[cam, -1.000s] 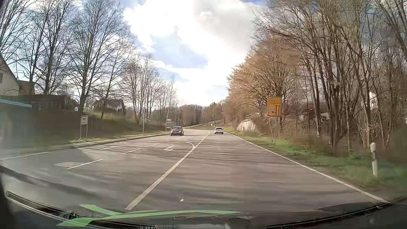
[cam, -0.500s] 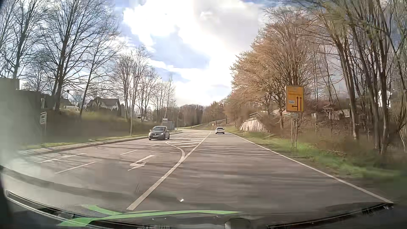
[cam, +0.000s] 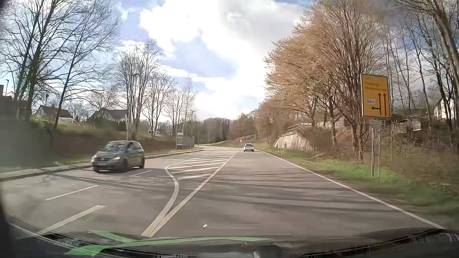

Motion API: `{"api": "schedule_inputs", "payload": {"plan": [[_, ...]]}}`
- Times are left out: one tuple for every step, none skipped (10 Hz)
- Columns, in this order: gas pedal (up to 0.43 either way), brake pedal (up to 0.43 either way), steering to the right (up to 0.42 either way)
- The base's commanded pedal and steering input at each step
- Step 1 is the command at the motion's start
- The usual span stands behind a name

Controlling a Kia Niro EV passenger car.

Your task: Follow the waypoints while adhering to traffic rules and regulations

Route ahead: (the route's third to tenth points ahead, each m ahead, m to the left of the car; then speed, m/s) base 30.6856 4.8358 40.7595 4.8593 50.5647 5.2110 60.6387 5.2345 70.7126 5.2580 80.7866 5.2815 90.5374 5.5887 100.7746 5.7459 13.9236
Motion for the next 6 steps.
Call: {"api": "schedule_inputs", "payload": {"plan": [[0.197,0.0,-0.004],[0.197,0.0,-0.003],[0.197,0.0,-0.004],[0.197,0.0,-0.003],[0.197,0.0,-0.002],[0.197,0.0,0.003]]}}
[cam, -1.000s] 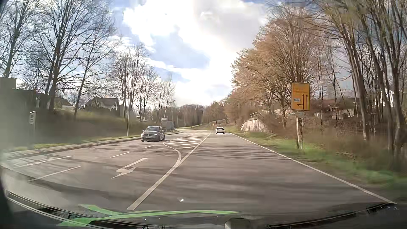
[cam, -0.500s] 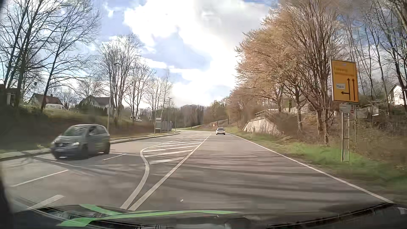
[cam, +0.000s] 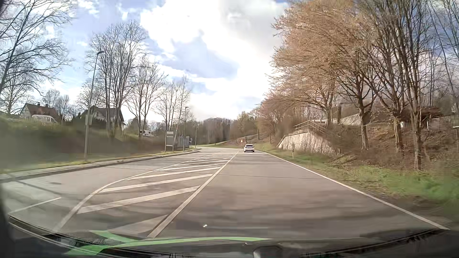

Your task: Follow the waypoints while adhering to traffic rules and regulations

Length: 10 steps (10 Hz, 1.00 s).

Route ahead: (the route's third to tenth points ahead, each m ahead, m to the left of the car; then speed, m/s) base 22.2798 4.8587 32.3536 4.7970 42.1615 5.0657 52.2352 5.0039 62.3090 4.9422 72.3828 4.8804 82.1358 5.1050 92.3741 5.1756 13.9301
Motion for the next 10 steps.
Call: {"api": "schedule_inputs", "payload": {"plan": [[0.197,0.0,0.004],[0.197,0.0,0.004],[0.197,0.0,0.004],[0.197,0.0,0.002],[0.197,0.0,0.002],[0.197,0.0,0.002],[0.197,0.0,0.001],[0.197,0.0,0.002],[0.197,0.0,0.001],[0.197,0.0,0.001]]}}
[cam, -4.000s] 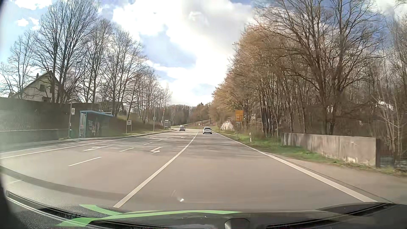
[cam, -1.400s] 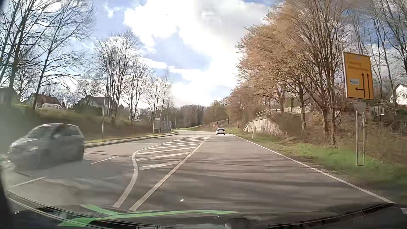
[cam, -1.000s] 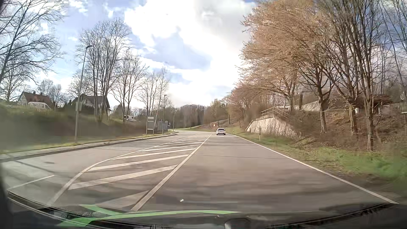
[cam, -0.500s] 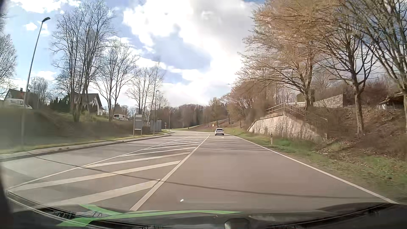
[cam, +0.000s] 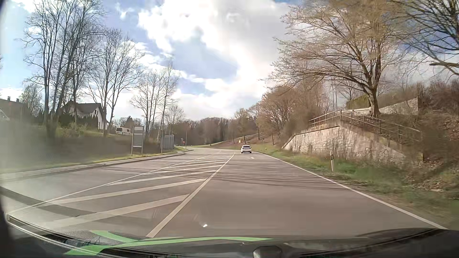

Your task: Follow the waypoints while adhering to traffic rules and regulations

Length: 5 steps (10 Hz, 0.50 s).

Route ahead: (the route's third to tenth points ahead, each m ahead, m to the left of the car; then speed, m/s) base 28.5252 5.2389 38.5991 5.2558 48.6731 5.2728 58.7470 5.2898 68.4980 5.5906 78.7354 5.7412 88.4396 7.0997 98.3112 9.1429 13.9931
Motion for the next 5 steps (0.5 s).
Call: {"api": "schedule_inputs", "payload": {"plan": [[0.197,0.0,0.001],[0.197,0.0,0.001],[0.197,0.0,0.001],[0.189,0.0,0.001],[0.169,0.0,0.001]]}}
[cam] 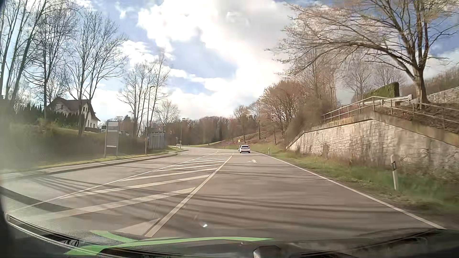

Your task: Follow the waypoints while adhering to traffic rules and regulations

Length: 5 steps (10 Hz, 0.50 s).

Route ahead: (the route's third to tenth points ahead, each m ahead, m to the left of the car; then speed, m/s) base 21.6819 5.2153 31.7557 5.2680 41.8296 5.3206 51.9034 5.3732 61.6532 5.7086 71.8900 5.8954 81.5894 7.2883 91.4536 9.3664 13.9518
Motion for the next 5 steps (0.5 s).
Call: {"api": "schedule_inputs", "payload": {"plan": [[0.157,0.0,0.001],[0.15,0.0,0.001],[0.11,0.0,0.001],[0.087,0.0,0.001],[0.087,0.0,0.001]]}}
